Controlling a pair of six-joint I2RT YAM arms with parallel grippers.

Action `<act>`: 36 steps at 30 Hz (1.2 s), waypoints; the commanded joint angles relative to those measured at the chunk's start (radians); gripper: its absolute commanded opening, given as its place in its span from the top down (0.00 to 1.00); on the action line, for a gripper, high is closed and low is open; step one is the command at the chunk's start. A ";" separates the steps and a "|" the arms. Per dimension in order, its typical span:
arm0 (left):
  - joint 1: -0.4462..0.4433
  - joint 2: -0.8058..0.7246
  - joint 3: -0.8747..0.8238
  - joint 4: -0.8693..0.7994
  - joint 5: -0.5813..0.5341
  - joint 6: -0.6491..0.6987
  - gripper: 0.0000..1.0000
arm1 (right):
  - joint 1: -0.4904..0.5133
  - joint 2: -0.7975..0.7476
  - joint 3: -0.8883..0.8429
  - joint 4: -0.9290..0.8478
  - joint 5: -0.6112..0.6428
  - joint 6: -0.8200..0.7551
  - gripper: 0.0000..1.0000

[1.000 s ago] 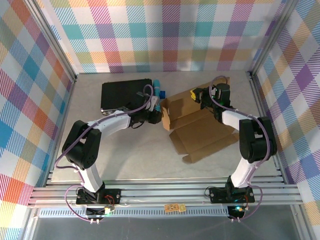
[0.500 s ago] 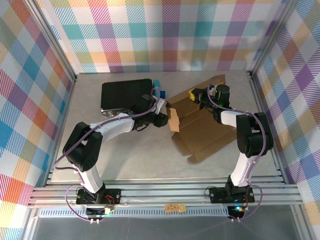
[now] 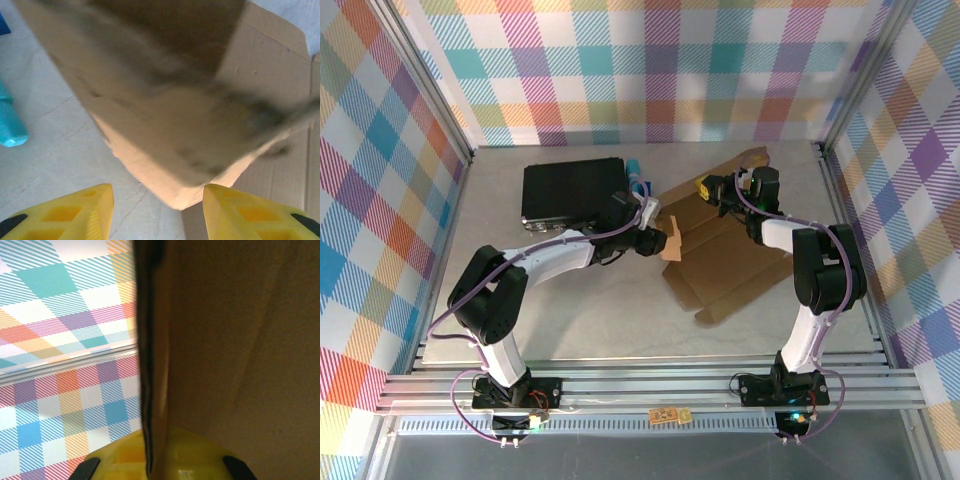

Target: Fold the paper box

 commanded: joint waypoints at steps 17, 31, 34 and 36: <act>-0.053 -0.005 0.014 0.056 -0.109 -0.050 0.52 | -0.001 -0.007 0.012 0.001 -0.022 -0.014 1.00; -0.180 0.084 0.086 -0.019 -0.576 -0.172 0.55 | 0.010 -0.054 -0.069 0.107 0.013 0.021 1.00; -0.186 0.100 0.086 -0.021 -0.616 -0.181 0.55 | 0.013 -0.088 -0.129 0.159 0.021 0.025 1.00; -0.190 0.104 0.078 -0.017 -0.630 -0.186 0.55 | 0.013 -0.109 -0.170 0.187 0.021 0.026 1.00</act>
